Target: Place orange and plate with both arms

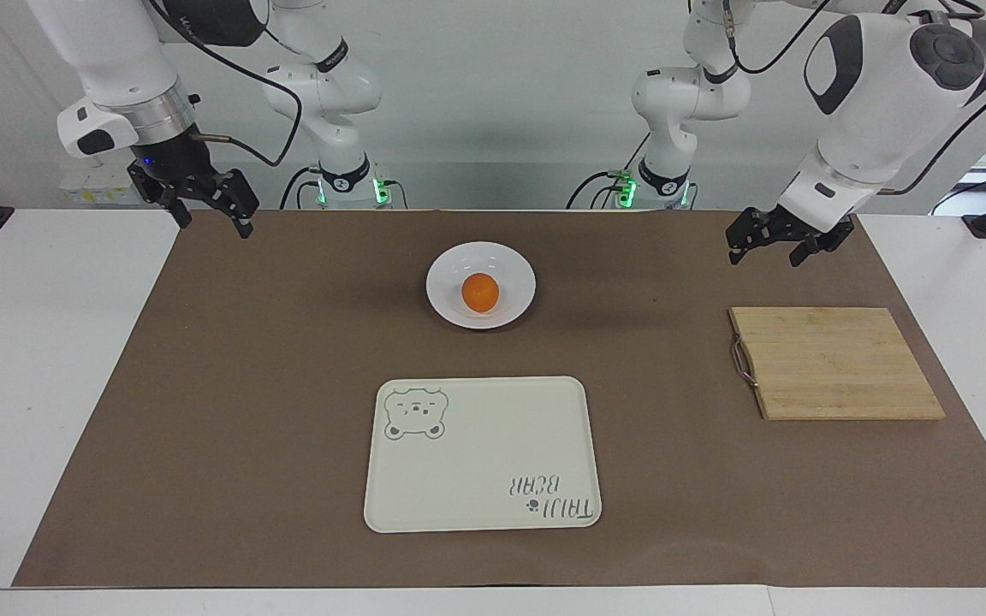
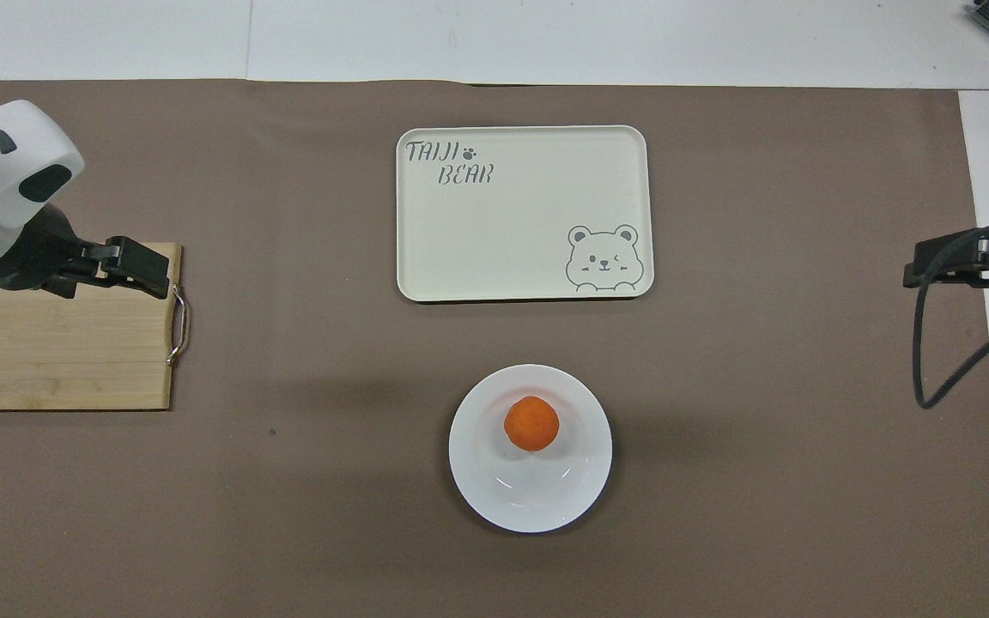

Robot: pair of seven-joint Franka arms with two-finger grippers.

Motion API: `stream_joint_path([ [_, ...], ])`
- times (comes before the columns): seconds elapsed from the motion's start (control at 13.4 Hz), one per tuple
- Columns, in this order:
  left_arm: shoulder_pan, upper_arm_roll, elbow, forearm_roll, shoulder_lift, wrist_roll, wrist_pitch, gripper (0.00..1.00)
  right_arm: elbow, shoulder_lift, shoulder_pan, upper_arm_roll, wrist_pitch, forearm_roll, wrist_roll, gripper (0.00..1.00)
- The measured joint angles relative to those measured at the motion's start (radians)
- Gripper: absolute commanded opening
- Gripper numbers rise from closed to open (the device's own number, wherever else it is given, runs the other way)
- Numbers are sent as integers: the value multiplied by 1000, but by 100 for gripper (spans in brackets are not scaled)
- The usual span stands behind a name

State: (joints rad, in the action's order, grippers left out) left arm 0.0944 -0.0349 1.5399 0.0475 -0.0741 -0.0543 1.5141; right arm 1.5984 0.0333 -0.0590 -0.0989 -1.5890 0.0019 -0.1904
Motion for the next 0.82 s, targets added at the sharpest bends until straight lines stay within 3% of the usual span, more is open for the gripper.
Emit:
stream_joint_path([
  [0.82,-27,5,-1,0,12,0,-14,100,0,0,0,0,0,0,0,100],
])
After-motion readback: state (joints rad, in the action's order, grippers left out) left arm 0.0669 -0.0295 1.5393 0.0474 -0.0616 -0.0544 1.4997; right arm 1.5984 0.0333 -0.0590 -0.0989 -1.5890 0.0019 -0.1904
